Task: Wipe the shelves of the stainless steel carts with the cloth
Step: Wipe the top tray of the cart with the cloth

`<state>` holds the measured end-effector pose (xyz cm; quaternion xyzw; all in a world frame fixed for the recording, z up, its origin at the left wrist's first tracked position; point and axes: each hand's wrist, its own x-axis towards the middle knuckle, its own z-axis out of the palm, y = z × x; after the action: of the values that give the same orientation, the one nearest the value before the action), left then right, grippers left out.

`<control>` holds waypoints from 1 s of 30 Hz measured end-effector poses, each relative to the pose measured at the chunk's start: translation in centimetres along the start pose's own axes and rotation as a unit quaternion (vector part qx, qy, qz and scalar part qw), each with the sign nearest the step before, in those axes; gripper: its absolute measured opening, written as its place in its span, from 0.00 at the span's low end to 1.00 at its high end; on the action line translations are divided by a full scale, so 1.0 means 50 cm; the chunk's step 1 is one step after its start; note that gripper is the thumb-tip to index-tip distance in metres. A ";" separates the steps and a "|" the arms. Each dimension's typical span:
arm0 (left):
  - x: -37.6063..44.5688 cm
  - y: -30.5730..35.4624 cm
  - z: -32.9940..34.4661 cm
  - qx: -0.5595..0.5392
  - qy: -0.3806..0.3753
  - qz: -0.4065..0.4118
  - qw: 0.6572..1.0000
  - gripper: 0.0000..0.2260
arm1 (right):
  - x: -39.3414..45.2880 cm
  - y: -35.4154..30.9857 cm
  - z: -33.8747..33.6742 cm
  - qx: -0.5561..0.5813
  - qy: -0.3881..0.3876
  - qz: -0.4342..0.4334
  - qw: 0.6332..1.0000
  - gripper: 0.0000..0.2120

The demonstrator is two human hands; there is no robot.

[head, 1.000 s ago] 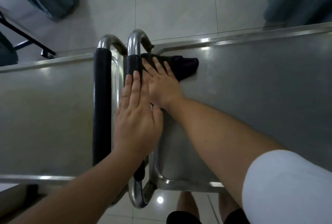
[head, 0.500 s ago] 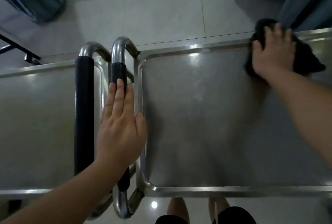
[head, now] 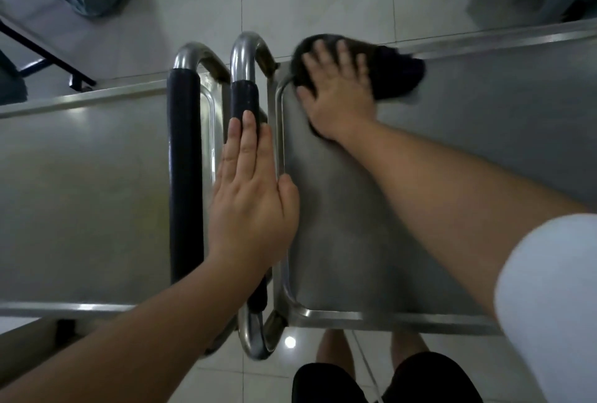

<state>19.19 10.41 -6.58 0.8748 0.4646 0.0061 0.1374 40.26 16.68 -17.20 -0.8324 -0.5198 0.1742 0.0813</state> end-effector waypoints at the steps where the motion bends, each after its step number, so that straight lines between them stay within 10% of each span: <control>1: 0.000 0.002 -0.002 0.004 -0.002 0.000 1.000 0.32 | -0.005 -0.044 0.017 -0.001 -0.011 -0.031 0.999 0.33; 19: 0.000 -0.003 -0.012 -0.020 -0.007 0.011 1.000 0.31 | -0.592 -0.017 0.145 -0.028 -0.111 -0.166 0.979 0.28; 30: -0.017 0.009 -0.028 -0.013 0.015 0.079 0.997 0.29 | -0.726 0.208 0.057 -0.083 -0.080 0.078 0.990 0.29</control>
<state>18.89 9.80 -5.00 0.9066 0.3962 0.0359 0.1407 33.42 -20.52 -15.70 -0.8578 -0.4704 0.2022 -0.0437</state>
